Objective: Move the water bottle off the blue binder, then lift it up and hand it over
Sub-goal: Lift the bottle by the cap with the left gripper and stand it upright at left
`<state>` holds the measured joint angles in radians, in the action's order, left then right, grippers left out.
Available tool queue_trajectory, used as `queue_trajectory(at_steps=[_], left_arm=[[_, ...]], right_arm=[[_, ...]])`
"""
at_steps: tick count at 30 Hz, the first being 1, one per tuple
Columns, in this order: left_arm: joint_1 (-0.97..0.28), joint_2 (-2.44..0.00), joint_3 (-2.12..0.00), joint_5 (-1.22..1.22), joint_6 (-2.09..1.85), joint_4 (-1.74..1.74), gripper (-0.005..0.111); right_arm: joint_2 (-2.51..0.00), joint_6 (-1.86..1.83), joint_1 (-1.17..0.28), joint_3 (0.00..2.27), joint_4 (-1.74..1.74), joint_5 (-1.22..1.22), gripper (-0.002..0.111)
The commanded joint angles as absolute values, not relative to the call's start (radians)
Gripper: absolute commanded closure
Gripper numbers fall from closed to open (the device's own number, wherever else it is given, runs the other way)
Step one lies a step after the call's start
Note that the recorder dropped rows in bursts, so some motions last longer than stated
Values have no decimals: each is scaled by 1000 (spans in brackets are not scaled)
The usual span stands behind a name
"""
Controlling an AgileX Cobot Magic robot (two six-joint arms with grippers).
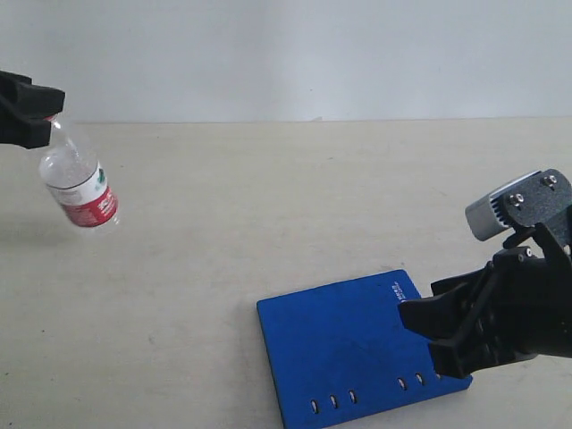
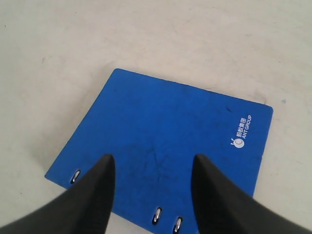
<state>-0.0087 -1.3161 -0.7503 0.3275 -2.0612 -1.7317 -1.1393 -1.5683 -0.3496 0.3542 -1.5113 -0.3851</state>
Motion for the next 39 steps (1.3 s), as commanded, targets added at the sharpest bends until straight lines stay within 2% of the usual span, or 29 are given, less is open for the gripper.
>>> queue_trajectory(at_steps=[1,13,15,21,23,33,39], left_arm=[[-10,-1355,-769,339,-2056,-1744,100],[-10,-1419,-769,341,-2056,-1744,100],[-10,-1421,-769,353,-2056,-1744,93],[-10,-1421,-774,327,-2056,-1744,56],[-10,-1421,-774,301,-2056,-1744,52],[-10,-1414,-792,272,-2056,-1744,52],[-10,-1315,-803,201,-2056,-1744,52]], right_arm=[[-1139,-1573,-349,352,-1508,-381,64],[-1139,-1573,-349,352,-1508,-388,64],[-1139,-1573,-349,352,-1508,-388,64],[-1139,-1569,-349,352,-1508,-388,64],[-1139,-1569,-349,352,-1508,-388,64],[-1139,-1569,-349,352,-1508,-398,64],[-1139,-1569,-349,352,-1508,-399,64]])
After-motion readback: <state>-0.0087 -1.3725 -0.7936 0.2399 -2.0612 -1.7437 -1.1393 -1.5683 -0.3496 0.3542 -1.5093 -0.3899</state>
